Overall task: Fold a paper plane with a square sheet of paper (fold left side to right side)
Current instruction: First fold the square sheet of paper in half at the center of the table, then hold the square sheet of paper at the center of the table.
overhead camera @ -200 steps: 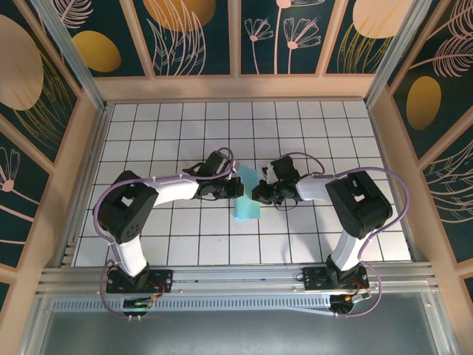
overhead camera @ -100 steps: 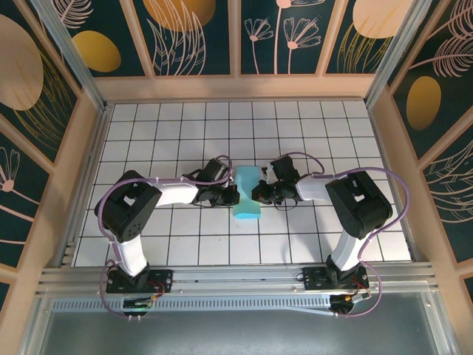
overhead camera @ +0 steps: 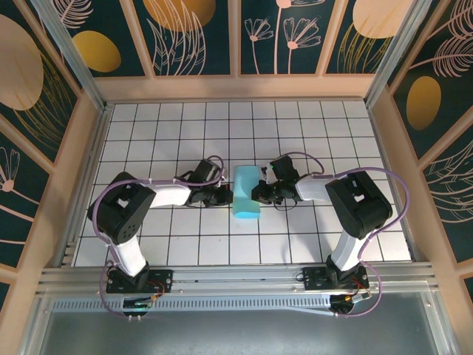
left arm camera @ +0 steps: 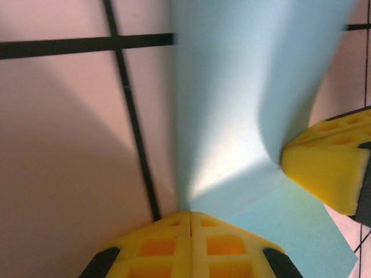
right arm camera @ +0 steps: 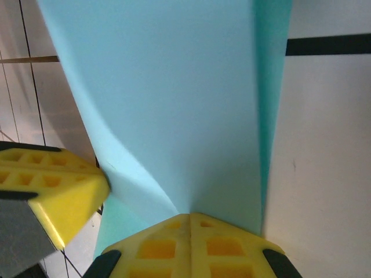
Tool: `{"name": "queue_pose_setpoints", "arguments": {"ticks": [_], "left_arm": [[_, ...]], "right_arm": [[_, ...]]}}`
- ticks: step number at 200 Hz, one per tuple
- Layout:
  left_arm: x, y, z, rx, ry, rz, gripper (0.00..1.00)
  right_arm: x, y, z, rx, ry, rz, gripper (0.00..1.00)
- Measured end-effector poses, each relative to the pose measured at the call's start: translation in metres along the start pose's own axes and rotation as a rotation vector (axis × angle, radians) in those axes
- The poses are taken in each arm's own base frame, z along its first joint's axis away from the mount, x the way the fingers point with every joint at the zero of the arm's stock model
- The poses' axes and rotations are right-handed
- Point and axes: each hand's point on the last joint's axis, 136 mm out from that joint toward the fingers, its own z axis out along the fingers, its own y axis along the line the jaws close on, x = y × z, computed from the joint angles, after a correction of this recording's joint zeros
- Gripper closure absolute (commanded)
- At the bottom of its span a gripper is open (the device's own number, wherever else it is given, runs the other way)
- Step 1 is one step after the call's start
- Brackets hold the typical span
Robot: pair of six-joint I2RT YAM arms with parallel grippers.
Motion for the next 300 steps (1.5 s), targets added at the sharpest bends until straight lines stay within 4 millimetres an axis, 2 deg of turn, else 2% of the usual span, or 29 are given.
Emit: {"name": "queue_pose_setpoints", "arguments": {"ticks": [35, 68, 88, 122, 144, 216, 300], "left_arm": [[-0.004, 0.01, -0.013, -0.024, -0.024, -0.008, 1.0], [-0.014, -0.008, -0.028, 0.025, -0.069, 0.027, 1.0], [-0.017, -0.018, -0.028, 0.054, -0.069, 0.047, 1.0], [-0.017, -0.043, -0.015, 0.096, -0.04, 0.1, 1.0], [-0.01, -0.048, 0.0, 0.103, -0.003, 0.115, 1.0], [0.004, -0.032, 0.02, 0.065, 0.054, 0.097, 1.0], [0.005, -0.031, 0.022, 0.062, 0.057, 0.095, 1.0]], "right_arm": [[0.0, 0.0, 0.0, 0.001, -0.001, -0.001, 1.0], [0.0, 0.0, 0.0, 0.001, -0.001, -0.001, 1.0], [0.0, 0.0, 0.0, 0.001, -0.001, -0.001, 1.0], [0.0, 0.0, 0.0, 0.001, -0.002, -0.001, 1.0], [0.0, 0.0, 0.0, 0.001, -0.001, -0.001, 1.0], [0.0, 0.0, 0.0, 0.001, -0.001, -0.002, 1.0], [0.0, 0.001, 0.0, 0.0, -0.001, -0.002, 1.0]]}}
